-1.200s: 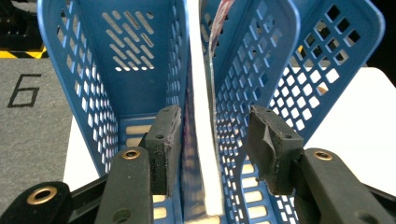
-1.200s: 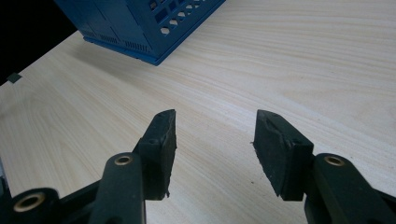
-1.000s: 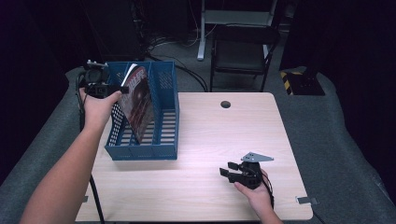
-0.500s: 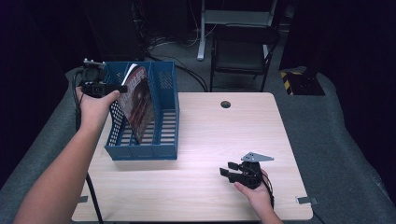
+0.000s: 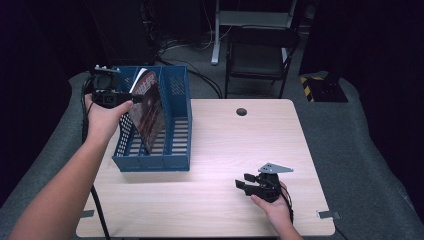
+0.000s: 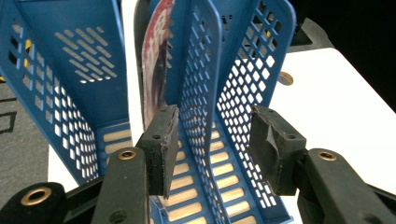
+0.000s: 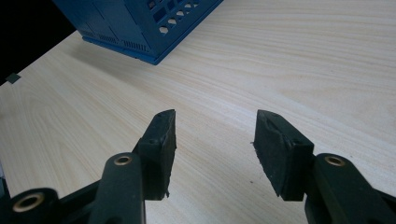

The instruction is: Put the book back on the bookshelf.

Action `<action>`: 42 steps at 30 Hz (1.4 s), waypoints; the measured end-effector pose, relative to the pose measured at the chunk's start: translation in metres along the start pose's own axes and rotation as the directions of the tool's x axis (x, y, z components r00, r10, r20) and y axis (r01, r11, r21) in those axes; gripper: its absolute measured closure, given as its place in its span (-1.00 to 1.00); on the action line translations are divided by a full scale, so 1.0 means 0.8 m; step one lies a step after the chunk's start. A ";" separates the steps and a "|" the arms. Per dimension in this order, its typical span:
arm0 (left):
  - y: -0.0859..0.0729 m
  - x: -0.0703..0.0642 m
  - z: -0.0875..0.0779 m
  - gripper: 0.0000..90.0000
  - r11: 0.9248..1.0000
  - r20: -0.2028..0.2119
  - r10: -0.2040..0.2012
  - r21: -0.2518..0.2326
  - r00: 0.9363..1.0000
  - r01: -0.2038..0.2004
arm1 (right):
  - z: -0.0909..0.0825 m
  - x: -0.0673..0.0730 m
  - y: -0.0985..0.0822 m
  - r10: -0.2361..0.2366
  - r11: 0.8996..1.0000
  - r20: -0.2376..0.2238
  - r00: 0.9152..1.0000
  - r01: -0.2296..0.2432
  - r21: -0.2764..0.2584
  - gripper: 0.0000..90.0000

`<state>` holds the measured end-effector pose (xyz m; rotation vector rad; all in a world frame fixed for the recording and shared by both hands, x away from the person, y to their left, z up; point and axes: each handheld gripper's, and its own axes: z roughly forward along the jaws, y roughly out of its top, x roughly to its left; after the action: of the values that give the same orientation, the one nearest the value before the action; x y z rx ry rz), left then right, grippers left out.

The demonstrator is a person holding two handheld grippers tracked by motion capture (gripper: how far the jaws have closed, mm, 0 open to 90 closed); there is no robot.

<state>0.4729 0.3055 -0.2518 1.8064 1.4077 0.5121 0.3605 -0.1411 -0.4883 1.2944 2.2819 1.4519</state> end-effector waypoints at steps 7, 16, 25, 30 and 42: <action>-0.003 -0.013 -0.007 0.16 0.999 0.028 0.035 -0.001 0.999 -0.034 | 0.004 0.002 0.000 -0.007 1.000 0.000 1.000 0.007 0.007 0.08; -0.011 -0.036 -0.008 0.16 0.997 0.087 0.080 0.008 0.993 -0.081 | 0.003 0.002 0.000 -0.006 1.000 0.001 1.000 0.006 0.005 0.07; -0.022 -0.058 -0.006 0.12 0.992 0.146 0.122 0.009 0.982 -0.125 | 0.003 0.003 0.000 -0.001 1.000 0.002 1.000 0.001 0.005 0.07; -0.031 -0.067 -0.002 0.09 0.987 0.180 0.153 0.021 0.972 -0.159 | 0.003 0.003 0.000 -0.008 1.000 0.000 1.000 0.008 0.007 0.07; -0.076 -0.102 0.015 0.07 0.973 0.303 0.205 0.044 0.931 -0.229 | 0.003 0.002 0.000 0.000 1.000 0.006 1.000 0.000 0.012 0.06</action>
<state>0.4181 0.2303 -0.2941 2.0195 1.0419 0.2818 0.3608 -0.1388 -0.4890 1.3007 2.2907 1.4345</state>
